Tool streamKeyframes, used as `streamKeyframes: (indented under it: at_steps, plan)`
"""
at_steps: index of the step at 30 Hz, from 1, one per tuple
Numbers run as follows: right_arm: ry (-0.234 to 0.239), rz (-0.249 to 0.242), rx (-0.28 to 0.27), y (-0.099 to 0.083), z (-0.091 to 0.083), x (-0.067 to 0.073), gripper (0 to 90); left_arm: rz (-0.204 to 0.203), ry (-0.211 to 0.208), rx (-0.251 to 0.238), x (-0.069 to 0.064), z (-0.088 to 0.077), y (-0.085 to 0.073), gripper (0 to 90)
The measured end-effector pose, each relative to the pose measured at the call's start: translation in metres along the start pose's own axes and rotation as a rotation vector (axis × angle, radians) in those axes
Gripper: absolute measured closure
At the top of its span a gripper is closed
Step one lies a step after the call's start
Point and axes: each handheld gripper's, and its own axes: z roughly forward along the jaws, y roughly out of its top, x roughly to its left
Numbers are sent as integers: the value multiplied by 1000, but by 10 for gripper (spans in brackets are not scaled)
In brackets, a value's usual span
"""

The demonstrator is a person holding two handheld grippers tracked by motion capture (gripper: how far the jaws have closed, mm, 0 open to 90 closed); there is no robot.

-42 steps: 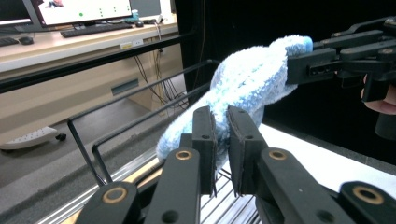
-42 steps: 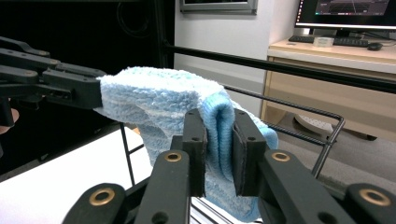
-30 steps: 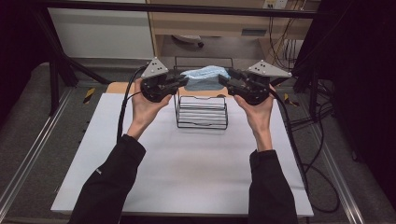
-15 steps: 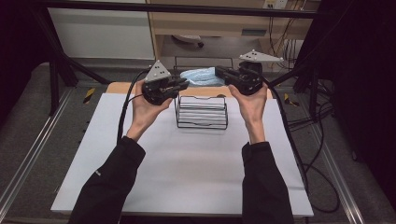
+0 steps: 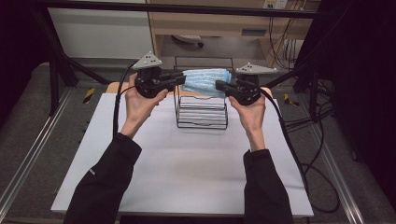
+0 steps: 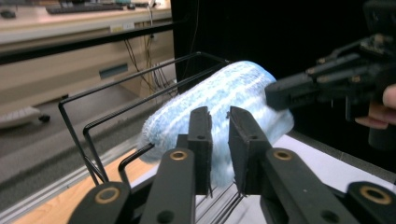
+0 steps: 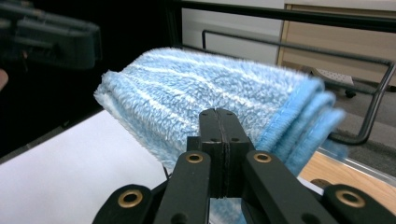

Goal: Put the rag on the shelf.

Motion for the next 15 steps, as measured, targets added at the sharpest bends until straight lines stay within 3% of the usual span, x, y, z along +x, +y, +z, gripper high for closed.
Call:
streamKeyframes:
  at_steps: [3, 7, 10, 15]
  plan:
    - [3, 1, 1, -6, 1, -1, 900, 1, -8, 71, -1, 11, -4, 884]
    - [3, 12, 4, -14, 0, -7, 900, -10, -8, 118, 1, 22, -14, 897]
    - [-2, 18, 7, -20, 2, -11, 900, -9, 4, 138, 4, 28, -21, 897]
    - [-12, 20, -6, -27, 9, -16, 900, 8, 39, 119, 8, 38, -27, 897]
